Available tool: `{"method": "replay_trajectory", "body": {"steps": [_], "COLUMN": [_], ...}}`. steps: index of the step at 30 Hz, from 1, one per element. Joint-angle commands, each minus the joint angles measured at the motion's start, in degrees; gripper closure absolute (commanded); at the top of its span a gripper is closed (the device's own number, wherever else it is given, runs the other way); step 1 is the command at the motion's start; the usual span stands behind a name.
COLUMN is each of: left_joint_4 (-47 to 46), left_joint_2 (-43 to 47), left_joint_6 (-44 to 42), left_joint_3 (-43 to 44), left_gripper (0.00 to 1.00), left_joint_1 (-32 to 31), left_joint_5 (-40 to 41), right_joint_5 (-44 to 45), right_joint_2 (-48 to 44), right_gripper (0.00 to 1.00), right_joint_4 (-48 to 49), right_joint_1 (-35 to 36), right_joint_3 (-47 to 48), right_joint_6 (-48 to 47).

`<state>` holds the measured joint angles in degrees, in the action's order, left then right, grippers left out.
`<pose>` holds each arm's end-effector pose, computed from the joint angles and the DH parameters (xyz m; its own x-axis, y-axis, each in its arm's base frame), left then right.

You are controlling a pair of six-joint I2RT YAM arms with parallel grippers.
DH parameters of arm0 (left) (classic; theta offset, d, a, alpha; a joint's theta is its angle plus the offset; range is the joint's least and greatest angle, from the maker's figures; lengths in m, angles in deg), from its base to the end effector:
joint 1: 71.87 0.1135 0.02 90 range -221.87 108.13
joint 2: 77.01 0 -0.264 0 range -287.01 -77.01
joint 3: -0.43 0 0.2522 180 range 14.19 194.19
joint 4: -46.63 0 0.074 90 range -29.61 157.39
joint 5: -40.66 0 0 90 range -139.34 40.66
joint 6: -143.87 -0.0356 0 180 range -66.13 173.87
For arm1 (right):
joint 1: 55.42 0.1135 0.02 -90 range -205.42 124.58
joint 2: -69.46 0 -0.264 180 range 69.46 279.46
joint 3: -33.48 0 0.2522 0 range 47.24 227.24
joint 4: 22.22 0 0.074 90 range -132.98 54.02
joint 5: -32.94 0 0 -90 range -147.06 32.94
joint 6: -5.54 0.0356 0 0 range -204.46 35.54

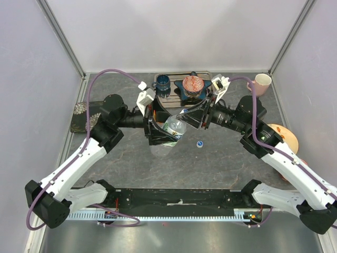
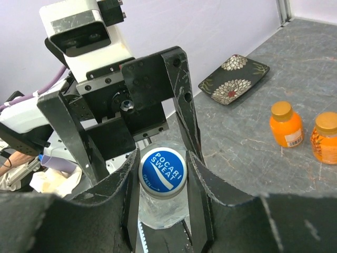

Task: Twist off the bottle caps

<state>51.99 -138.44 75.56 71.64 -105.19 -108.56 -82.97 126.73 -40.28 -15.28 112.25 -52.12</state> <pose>0.1789 -0.1542 0.3953 -0.3086 -0.0235 -0.9509 0.9501 -0.0555 -0.3070 0.1564 0.1523 0.4344 -0.4498 0.2501 -0.8574 -0.7962 0.3227 0.5118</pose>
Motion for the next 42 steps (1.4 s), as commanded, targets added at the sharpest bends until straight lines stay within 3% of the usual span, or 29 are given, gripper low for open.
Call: {"method": "replay_trajectory", "body": {"steps": [1, 11, 16, 22, 23, 24, 27, 29, 30, 34, 35, 42], "left_joint_4": [6.02, 8.05, 9.63, 9.64, 9.72, 9.81, 10.07, 10.95, 11.30, 12.18, 12.10, 7.01], "left_joint_2": [-0.88, -1.33, -0.97, -0.71, -0.62, -0.53, -0.01, 0.26, 0.78, 2.01, 2.19, 2.10], "left_joint_6": [-7.53, -10.71, -11.93, -12.46, -12.55, -12.47, -13.25, -14.57, -15.27, -20.79, -21.60, -28.37], "left_joint_3": [3.37, 2.67, 2.23, 2.14, 2.14, 2.05, 1.88, 1.88, 1.88, 1.70, 1.53, -0.32], "left_gripper": [0.00, 0.05, 0.15, 0.38, 0.39, 0.41, 0.48, 0.51, 0.51, 0.50, 0.50, 0.54], "left_joint_1": [-2.97, -4.74, -4.74, -4.74, -4.74, -4.74, -4.91, -5.78, -6.40, -11.14, -14.11, -23.80], "left_joint_5": [2.79, 4.47, 5.17, 5.96, 6.57, 6.92, 9.55, 13.49, 15.52, 28.60, 35.34, 65.08], "right_joint_5": [-0.72, -0.28, 0.68, 1.21, 2.00, 2.44, 6.12, 8.41, 10.60, 17.46, 19.30, 27.40], "right_joint_2": [0.64, 0.73, 0.03, -0.06, -0.06, -0.06, -0.23, -0.24, -0.15, 0.47, 0.82, 2.66], "right_gripper": [1.00, 1.00, 1.00, 1.00, 0.84, 0.59, 0.26, 0.17, 0.08, 0.04, 0.04, 0.17], "right_joint_4": [3.42, 5.26, 4.47, 2.73, 1.58, 0.87, -2.11, -3.87, -4.49, -7.39, -8.70, -13.02], "right_joint_1": [1.08, 1.96, 2.13, 2.14, 2.14, 2.05, 2.14, 2.22, 2.05, 2.22, 2.22, 2.22], "right_joint_3": [3.71, 4.07, 3.81, 3.98, 4.15, 4.42, 6.35, 8.19, 9.59, 12.24, 12.59, 14.26], "right_joint_6": [0.89, 1.24, 0.97, 0.88, 0.80, 0.45, 0.36, 0.27, 0.27, 1.32, 1.76, 4.93]}}
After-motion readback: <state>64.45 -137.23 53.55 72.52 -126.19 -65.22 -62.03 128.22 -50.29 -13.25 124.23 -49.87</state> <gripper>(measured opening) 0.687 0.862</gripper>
